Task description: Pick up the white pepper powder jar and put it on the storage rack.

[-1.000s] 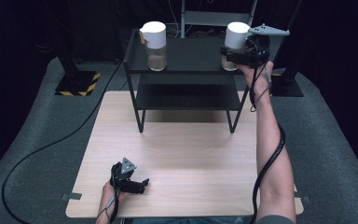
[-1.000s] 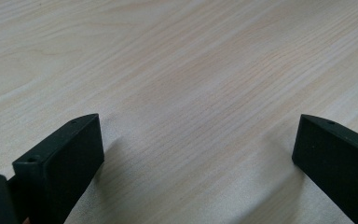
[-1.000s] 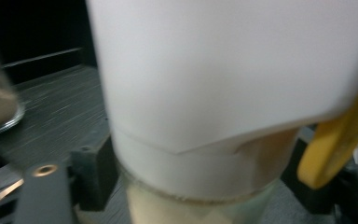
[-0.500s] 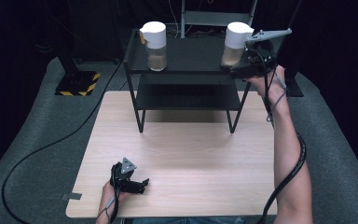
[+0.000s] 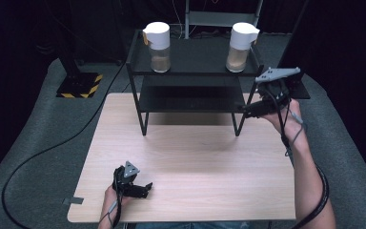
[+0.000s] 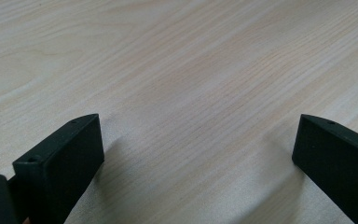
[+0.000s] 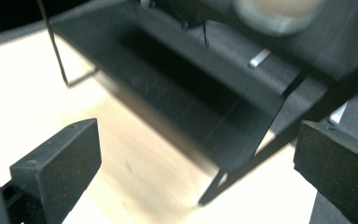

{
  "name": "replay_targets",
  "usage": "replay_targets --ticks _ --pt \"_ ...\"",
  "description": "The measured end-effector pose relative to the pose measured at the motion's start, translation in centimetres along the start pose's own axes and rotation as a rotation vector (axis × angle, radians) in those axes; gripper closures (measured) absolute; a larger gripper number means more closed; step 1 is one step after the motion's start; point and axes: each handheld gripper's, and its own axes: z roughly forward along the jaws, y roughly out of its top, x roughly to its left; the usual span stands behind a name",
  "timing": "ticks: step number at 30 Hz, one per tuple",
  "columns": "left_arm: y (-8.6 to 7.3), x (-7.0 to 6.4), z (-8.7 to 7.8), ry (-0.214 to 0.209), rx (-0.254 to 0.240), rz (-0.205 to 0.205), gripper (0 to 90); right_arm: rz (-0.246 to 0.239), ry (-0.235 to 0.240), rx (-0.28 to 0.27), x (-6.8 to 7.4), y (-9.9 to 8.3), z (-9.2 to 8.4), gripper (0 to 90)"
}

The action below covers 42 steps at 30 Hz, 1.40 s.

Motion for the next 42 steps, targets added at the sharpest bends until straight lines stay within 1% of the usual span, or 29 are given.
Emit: replay_targets --ticks 5,6,10,13,17,19,25,26,29,30,32,35,37,39,40,41,42 --pt "0.0 0.0 0.0 0.0 0.0 0.002 1.5 -0.004 0.013 0.057 1.0 -2.6 0.8 0.0" --pt "0.0 0.0 0.0 0.001 0.0 0.001 1.5 -0.004 0.011 0.072 1.3 -3.3 1.1 0.0" --pt "0.0 0.0 0.0 0.001 0.001 0.002 1.5 0.003 0.028 0.118 2.0 -5.5 2.1 0.0" --pt "0.0 0.0 0.0 0.001 0.001 0.002 1.5 0.021 0.044 0.143 2.5 -7.5 3.0 0.0" --pt "0.0 0.0 0.0 0.0 0.0 0.0 1.5 0.041 0.058 0.173 3.0 -9.7 4.0 0.0" --pt "0.0 0.0 0.0 0.0 0.001 0.001 1.5 0.061 0.073 0.183 3.2 -10.9 4.6 0.0" --pt "0.0 0.0 0.0 0.0 0.001 0.001 1.4 0.101 0.092 0.214 4.2 -14.1 6.0 0.0" --pt "0.0 0.0 0.0 0.0 0.001 0.0 1.5 0.112 0.1 0.213 4.2 -14.7 6.2 0.0" --pt "0.0 0.0 0.0 0.0 0.001 0.002 1.5 0.155 0.105 0.209 4.6 -16.5 6.7 0.0" --pt "0.0 0.0 0.0 0.0 0.001 0.001 1.5 0.175 0.105 0.205 4.7 -17.2 6.9 0.0" --pt "0.0 0.0 0.0 0.0 0.001 0.001 1.5 0.196 0.096 0.202 5.2 -18.4 7.1 0.0" --pt "0.0 0.0 0.0 0.0 0.0 0.002 1.5 0.239 0.1 0.176 5.8 -20.4 7.3 0.0" --pt "0.0 0.0 0.0 0.0 0.0 0.001 1.5 0.255 0.093 0.159 6.4 -21.8 7.5 0.0" --pt "0.0 0.0 0.0 0.0 0.0 0.002 1.5 0.272 0.1 0.133 6.9 -22.9 7.5 0.0" --pt "0.0 0.0 0.0 0.0 0.0 0.002 1.5 0.276 0.095 0.125 7.2 -23.5 7.6 0.0" --pt "0.0 0.0 0.0 0.0 0.0 0.002 1.5 0.277 0.091 0.121 7.4 -23.8 7.6 0.0" --pt "0.0 0.0 0.0 0.0 0.0 0.002 1.5 0.273 0.076 0.101 7.9 -24.5 7.6 0.0"
